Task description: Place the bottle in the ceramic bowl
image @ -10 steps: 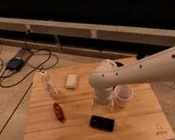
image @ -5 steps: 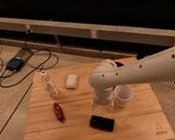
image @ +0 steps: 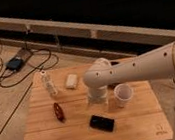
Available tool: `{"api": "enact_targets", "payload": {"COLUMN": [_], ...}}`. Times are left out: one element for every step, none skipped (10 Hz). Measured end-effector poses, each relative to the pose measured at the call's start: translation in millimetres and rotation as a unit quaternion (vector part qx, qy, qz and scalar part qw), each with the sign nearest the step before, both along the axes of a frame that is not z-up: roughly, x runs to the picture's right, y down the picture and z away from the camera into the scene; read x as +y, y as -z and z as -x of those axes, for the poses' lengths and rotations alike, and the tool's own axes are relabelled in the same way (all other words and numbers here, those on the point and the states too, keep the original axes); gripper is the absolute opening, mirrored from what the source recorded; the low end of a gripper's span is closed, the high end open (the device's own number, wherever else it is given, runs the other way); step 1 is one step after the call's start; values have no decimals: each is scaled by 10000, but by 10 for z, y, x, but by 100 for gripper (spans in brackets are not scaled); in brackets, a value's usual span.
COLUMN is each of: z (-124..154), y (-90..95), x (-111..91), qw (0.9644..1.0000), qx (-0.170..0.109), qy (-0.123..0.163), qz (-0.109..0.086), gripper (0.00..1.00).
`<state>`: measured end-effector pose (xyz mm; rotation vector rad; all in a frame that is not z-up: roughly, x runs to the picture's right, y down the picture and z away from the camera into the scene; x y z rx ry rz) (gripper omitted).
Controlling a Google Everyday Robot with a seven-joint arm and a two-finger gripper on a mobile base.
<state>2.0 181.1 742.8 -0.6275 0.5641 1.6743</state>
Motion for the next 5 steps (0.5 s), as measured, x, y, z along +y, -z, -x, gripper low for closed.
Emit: {"api": "enact_targets", "payload": {"z": [160, 321, 513, 678, 795], "y": [-28, -60, -111, -175, -241], "x": [-90, -183, -283, -385, -492], "qw": [9998, 9991, 9974, 9949, 9923], "qx": [-161, -326, -525, -702, -838], "qy": [119, 246, 437, 633, 796], "qz": [-63, -138, -240, -342, -448], "gripper": [65, 65, 65, 65, 65]}}
